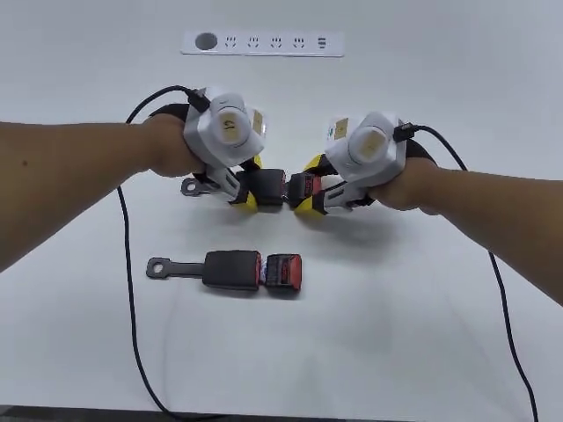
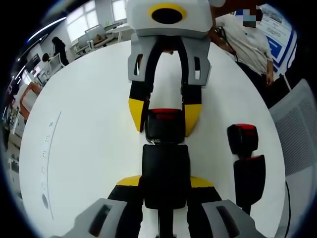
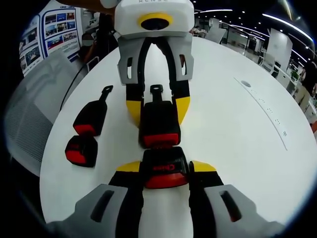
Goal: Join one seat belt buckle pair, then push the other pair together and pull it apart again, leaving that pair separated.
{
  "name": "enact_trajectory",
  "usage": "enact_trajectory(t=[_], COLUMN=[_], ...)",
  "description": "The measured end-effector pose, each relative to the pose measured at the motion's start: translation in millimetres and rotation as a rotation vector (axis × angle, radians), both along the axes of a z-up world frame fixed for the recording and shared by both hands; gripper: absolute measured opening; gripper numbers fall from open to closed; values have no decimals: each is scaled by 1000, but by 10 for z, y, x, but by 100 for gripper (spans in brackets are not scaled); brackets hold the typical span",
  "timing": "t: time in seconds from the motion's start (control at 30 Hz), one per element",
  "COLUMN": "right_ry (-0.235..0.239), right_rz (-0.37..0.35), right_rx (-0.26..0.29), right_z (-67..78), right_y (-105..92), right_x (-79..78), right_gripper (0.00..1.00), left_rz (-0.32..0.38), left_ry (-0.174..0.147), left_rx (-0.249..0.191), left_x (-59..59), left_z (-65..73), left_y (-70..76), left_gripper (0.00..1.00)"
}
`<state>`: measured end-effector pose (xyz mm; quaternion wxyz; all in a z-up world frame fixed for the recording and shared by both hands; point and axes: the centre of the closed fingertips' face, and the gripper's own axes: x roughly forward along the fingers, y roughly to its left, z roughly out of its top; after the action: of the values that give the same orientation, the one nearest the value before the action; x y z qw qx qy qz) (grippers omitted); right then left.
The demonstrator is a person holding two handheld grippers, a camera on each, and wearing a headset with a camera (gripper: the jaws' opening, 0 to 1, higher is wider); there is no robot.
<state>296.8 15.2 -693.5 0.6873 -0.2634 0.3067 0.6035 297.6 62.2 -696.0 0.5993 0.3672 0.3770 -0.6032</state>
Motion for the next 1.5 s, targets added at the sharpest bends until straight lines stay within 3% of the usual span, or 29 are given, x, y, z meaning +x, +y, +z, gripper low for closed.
enact_trajectory(t=[0.87,1.5], right_ry=[-1,3], right_rz=[11,-7], right_rx=[-34,-52], right_z=[21,-19], right_y=[-182,-719], right_x=[10,-15], right_gripper=[33,33], left_rz=[7,9], left_ry=[3,9], left_rx=[-9,-18], left_x=[-6,-35], left_z=[15,28], left_y=[-8,-31], left_gripper=[34,34])
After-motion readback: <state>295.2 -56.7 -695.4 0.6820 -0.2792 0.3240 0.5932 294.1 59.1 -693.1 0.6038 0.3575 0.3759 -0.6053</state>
